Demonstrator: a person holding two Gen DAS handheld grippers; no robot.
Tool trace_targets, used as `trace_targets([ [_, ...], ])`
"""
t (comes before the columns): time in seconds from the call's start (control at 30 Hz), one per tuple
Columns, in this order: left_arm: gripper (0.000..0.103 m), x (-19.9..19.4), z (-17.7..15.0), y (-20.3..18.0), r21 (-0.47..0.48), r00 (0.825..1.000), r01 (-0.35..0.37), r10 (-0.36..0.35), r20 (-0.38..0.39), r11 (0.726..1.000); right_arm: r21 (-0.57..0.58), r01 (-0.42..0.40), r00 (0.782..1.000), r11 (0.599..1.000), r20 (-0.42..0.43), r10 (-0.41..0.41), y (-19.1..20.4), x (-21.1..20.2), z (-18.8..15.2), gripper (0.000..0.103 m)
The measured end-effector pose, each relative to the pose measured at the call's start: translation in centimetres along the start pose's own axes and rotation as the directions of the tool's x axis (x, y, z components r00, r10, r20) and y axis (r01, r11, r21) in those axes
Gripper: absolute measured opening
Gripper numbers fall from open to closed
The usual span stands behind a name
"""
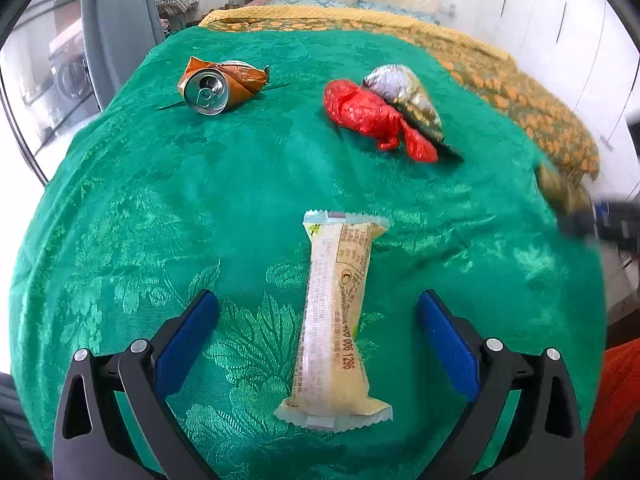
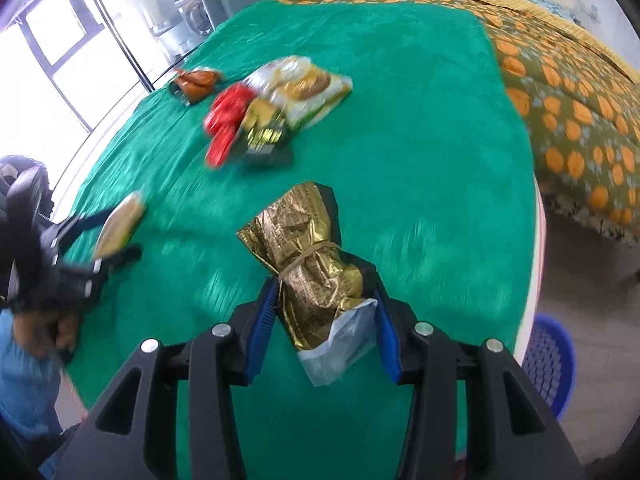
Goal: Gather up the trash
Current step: 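Grasp the gold foil package with the right tool, then carry both items to the blue wastebasket and open both tools to drop them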
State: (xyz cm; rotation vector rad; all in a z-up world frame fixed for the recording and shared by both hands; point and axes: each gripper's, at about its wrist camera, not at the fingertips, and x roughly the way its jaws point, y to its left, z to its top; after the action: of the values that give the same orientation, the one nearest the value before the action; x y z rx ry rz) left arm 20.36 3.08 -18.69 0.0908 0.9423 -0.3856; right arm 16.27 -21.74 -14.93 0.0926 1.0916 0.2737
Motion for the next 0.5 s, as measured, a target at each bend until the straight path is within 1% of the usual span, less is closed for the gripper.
trace_targets([
  [0.07, 0.097, -0.4, 0.0, 0.8, -0.028, 0.998, 0.053, -0.053, 0.016, 0.998, 0.015, -0.007, 1.000, 1.000, 0.022, 0.007, 0.7, -0.9, -2.0, 0.044],
  [0.13, 0.092, -0.6, 0.0, 1.1, -0.039, 0.998, 0.060, -0.060, 0.021, 0.997, 0.020, -0.003, 0.999, 1.000, 0.045, 0.002, 1.2, -1.5, -3.3, 0.044],
  [0.2, 0.079, -0.7, 0.0, 0.8, -0.025, 0.999, 0.038, -0.037, 0.018, 0.999, 0.035, -0.015, 0.998, 0.999, 0.067, 0.012, 1.5, -1.9, -4.1, 0.044],
  [0.23, 0.076, -0.8, 0.0, 0.6, -0.015, 0.999, 0.030, -0.030, 0.018, 0.999, 0.054, -0.031, 0.997, 0.998, 0.077, 0.027, 1.5, -2.1, -4.5, 0.044],
  [0.27, 0.066, -0.9, 0.0, 0.3, -0.001, 1.000, 0.017, -0.017, 0.018, 1.000, 0.068, -0.044, 0.996, 0.997, 0.086, 0.039, 1.5, -2.2, -4.7, 0.044],
  [0.3, 0.051, -0.9, 0.0, 0.1, 0.011, 1.000, 0.004, -0.004, 0.019, 1.000, 0.073, -0.051, 0.995, 0.996, 0.090, 0.044, 1.5, -2.1, -4.7, 0.044],
  [0.33, 0.042, -0.9, 0.1, -0.1, 0.021, 1.000, -0.005, 0.005, 0.018, 1.000, 0.077, -0.056, 0.994, 0.995, 0.095, 0.048, 1.6, -2.2, -4.8, 0.044],
  [0.37, 0.028, -0.9, 0.2, -0.2, 0.025, 1.000, -0.005, 0.005, 0.019, 1.000, 0.081, -0.059, 0.994, 0.995, 0.099, 0.051, 1.7, -2.2, -5.0, 0.044],
  [0.4, 0.019, -1.0, 0.2, -0.2, 0.023, 1.000, 0.002, -0.003, 0.023, 1.000, 0.083, -0.067, 0.993, 0.994, 0.101, 0.059, 1.8, -2.3, -5.0, 0.044],
  [0.5, 0.017, -1.7, -0.1, -0.2, 0.005, 0.999, 0.006, -0.006, 0.044, 1.000, 0.085, -0.078, 0.992, 0.993, 0.110, 0.068, 2.0, -2.7, -5.6, 0.044],
])
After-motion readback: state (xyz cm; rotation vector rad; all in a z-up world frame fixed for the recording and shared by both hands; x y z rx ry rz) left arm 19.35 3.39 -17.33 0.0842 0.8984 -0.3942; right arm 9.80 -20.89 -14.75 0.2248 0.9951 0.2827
